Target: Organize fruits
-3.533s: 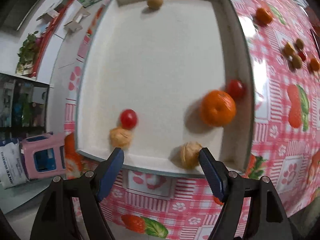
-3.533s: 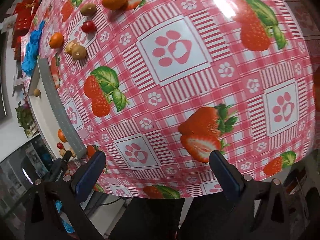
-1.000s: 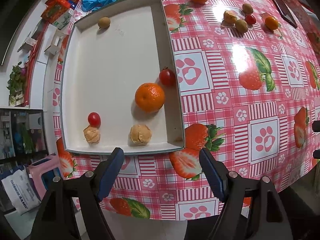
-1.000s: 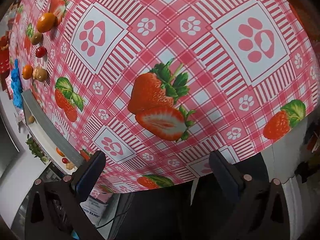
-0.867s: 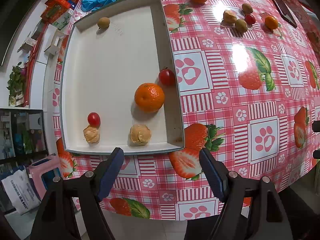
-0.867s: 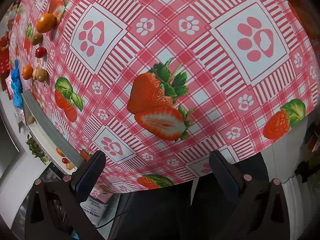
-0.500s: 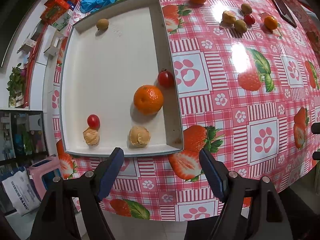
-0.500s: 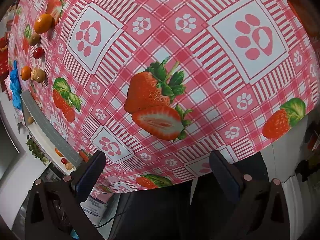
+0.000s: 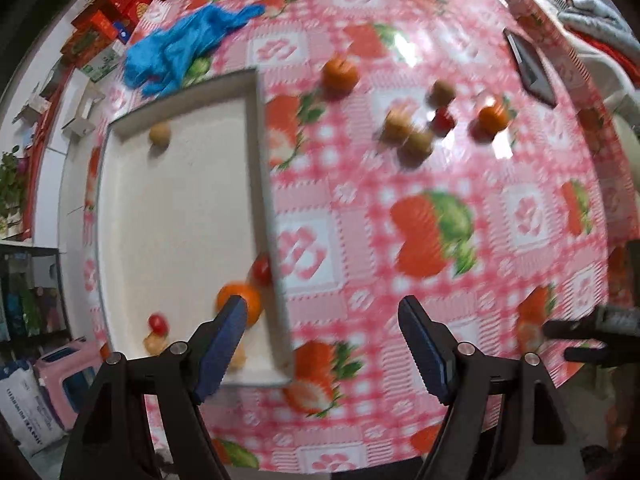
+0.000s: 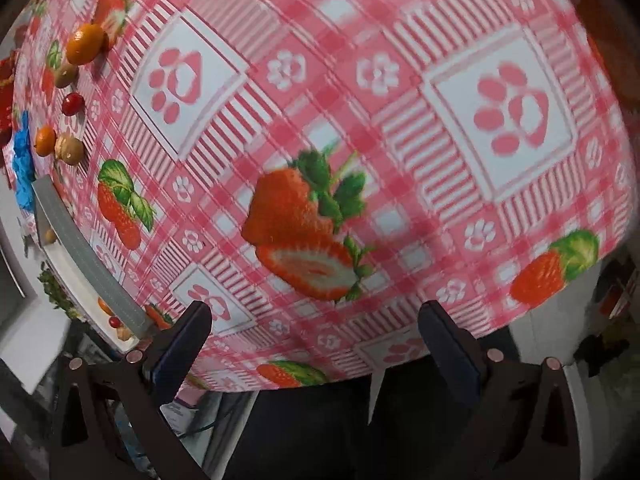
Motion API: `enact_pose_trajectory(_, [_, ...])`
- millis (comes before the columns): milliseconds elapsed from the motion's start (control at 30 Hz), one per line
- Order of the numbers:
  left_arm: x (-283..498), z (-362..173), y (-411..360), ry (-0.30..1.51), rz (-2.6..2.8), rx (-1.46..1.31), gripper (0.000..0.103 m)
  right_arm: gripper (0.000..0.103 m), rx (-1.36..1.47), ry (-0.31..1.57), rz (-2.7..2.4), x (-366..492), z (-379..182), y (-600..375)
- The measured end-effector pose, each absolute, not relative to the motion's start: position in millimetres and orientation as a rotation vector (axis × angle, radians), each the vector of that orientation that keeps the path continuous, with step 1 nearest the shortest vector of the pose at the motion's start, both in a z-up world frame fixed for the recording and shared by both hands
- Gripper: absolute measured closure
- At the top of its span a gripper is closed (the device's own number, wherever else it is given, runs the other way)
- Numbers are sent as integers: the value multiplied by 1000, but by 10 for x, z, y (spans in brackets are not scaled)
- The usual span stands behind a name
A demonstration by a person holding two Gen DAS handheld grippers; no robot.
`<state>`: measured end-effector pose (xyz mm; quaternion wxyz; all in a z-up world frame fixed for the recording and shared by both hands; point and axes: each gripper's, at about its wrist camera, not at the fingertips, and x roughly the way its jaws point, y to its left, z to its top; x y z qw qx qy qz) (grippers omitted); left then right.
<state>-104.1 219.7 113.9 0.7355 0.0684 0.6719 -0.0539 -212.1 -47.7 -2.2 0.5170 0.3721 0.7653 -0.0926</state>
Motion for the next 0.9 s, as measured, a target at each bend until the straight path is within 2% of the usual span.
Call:
enact_pose_trajectory(167, [-765, 1101, 1970, 1482, -149, 93, 24, 0, 745, 1804, -197, -1865, 92, -552])
enact_pose_trajectory(367, [-458, 789, 1783, 1567, -169, -33, 24, 0, 587, 1761, -146, -1535, 211, -586])
enact_pose_trajectory(600, [-148, 501, 1638, 1575, -100, -151, 24, 0, 252, 1657, -40, -1050, 405, -384])
enact_pose_trajectory(767, [8, 321, 1606, 1569, -30, -193, 25, 0, 141, 1606, 16, -825, 456, -256])
enact_pose_trajectory(833, [45, 296, 1602, 1556, -9, -212, 33, 0, 114, 1580, 41, -735, 481, -199])
enact_pose_trajectory(900, [75, 256, 1597, 1569, -9, -217, 51, 0, 83, 1552, 65, -636, 513, -148])
